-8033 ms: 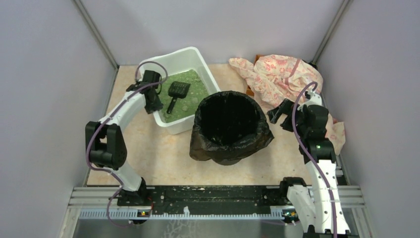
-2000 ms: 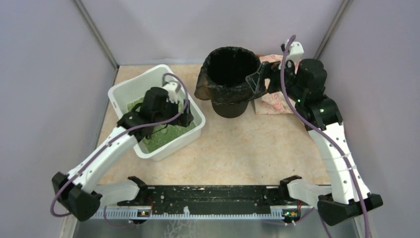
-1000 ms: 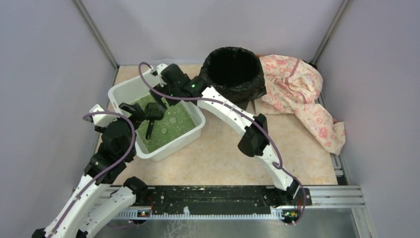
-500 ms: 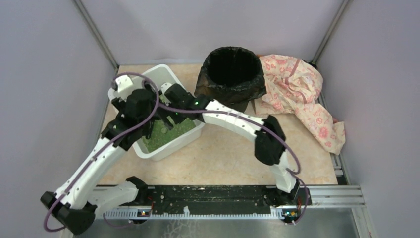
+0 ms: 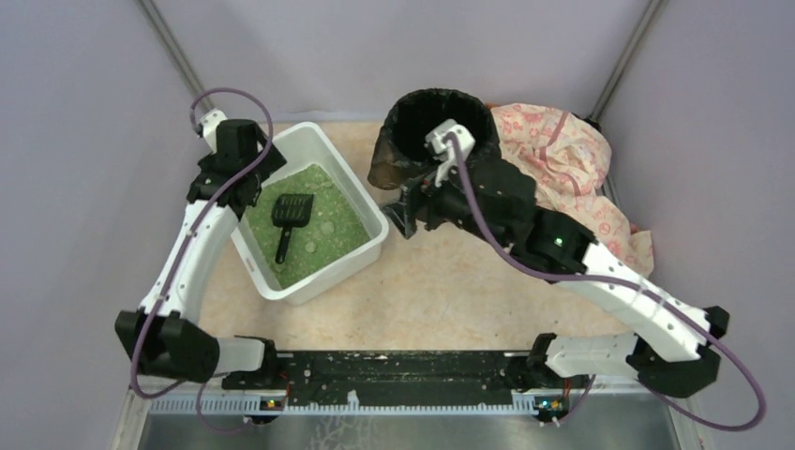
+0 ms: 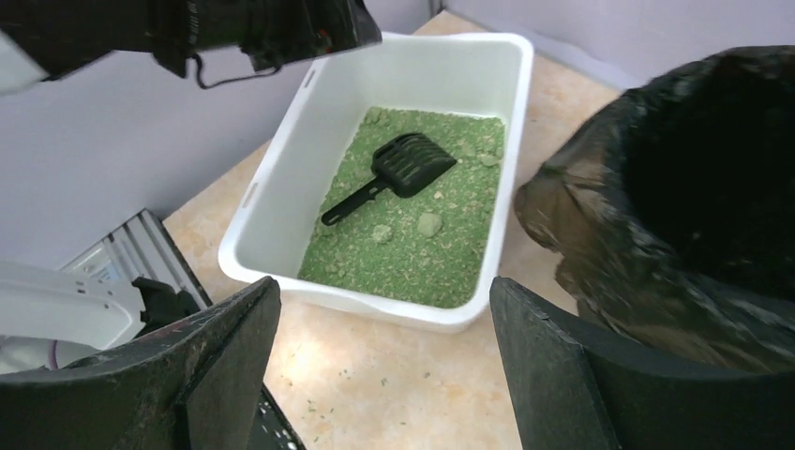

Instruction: Clean the litter box

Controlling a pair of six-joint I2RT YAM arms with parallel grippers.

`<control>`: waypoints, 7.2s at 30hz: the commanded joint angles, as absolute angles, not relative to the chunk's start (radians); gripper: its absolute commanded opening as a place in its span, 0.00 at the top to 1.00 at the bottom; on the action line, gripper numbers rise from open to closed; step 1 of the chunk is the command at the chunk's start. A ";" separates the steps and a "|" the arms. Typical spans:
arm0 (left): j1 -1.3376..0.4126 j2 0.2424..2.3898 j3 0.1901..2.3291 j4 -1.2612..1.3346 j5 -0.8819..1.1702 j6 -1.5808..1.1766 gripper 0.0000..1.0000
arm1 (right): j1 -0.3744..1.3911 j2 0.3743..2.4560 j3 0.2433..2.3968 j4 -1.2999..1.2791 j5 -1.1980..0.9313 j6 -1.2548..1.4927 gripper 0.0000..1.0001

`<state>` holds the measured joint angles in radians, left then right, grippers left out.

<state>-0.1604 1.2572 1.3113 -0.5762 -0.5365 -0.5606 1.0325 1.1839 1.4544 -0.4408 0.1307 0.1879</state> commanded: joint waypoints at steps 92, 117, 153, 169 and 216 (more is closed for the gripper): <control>-0.424 2.212 2.040 -0.617 -0.039 -0.383 1.00 | 1.037 0.828 1.141 -0.524 0.327 0.242 0.18; -0.415 2.078 2.086 -0.697 -0.116 -0.475 0.01 | 1.037 0.883 1.108 -0.468 0.270 0.270 0.18; -0.084 2.148 1.767 -0.856 -0.112 -0.271 0.04 | 1.037 0.891 1.051 -0.390 0.216 0.262 0.18; -0.055 2.178 1.670 -0.778 0.228 -0.273 1.00 | 1.038 0.876 1.035 -0.390 0.231 0.268 0.18; -0.064 2.041 1.492 -0.659 -0.020 0.081 0.01 | 0.884 1.037 1.035 -0.273 0.005 0.190 0.18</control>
